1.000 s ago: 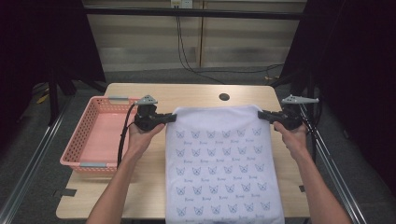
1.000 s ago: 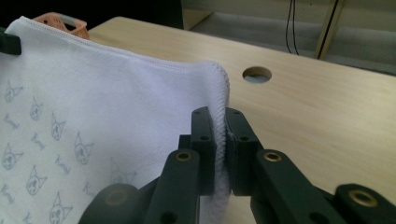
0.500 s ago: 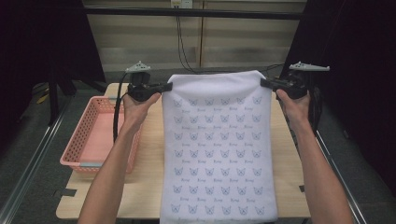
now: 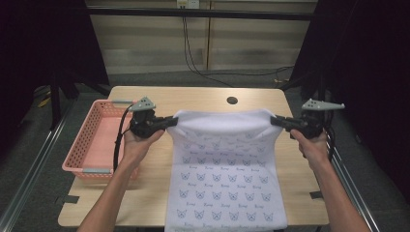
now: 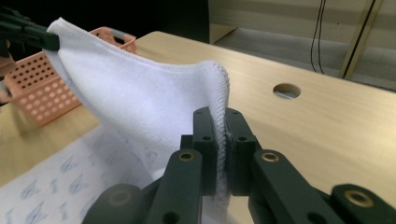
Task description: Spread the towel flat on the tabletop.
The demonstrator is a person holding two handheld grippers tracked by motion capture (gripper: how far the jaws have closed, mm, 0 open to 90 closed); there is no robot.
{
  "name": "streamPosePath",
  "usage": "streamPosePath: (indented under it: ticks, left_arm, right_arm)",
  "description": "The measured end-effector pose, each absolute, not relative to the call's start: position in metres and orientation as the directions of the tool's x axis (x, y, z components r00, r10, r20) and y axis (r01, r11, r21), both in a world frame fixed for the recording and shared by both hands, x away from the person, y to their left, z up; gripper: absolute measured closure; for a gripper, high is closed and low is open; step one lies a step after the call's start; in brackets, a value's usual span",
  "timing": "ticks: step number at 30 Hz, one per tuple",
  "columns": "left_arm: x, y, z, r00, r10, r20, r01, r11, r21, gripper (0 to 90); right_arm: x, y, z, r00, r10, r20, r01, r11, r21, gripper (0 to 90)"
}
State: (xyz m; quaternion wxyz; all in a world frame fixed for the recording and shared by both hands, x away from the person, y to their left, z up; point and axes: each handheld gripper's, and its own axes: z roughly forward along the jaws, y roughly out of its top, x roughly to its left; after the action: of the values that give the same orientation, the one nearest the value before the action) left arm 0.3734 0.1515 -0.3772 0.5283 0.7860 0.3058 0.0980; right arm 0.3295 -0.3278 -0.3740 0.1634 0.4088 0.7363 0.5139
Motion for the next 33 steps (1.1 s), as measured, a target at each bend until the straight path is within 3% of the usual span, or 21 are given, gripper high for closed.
streamPosePath:
  ticks: [6,12,16,18,20,26,33]
  left_arm:
    - [0.325,0.158,-0.389,0.815,0.538,-0.216,0.379,-0.212,0.901,86.3]
    - [0.273,0.162,-0.421,0.830,0.506,-0.236,0.432,-0.315,0.845,86.3]
    - [0.250,0.163,-0.446,0.836,0.482,-0.263,0.473,-0.390,0.790,86.1]
    - [0.245,0.161,-0.455,0.829,0.498,-0.256,0.481,-0.398,0.781,86.1]
    - [0.243,0.155,-0.476,0.818,0.496,-0.292,0.531,-0.454,0.716,86.1]
    - [0.244,0.150,-0.486,0.822,0.485,-0.297,0.544,-0.519,0.659,85.8]
    - [0.249,0.145,-0.492,0.815,0.491,-0.308,0.564,-0.548,0.617,85.9]
  right_arm:
    - [0.272,-0.325,-0.383,-0.641,0.758,0.123,0.419,0.211,0.883,85.1]
    - [0.231,-0.326,-0.403,-0.650,0.742,0.161,0.459,0.215,0.862,85.0]
    - [0.196,-0.320,-0.435,-0.649,0.731,0.210,0.550,0.261,0.793,84.8]
    - [0.192,-0.319,-0.443,-0.648,0.729,0.220,0.569,0.272,0.776,84.8]
    - [0.186,-0.313,-0.462,-0.623,0.744,0.240,0.634,0.301,0.712,84.9]
    - [0.187,-0.305,-0.481,-0.600,0.761,0.248,0.705,0.356,0.613,84.9]
    - [0.194,-0.304,-0.488,-0.590,0.767,0.251,0.727,0.370,0.578,85.6]
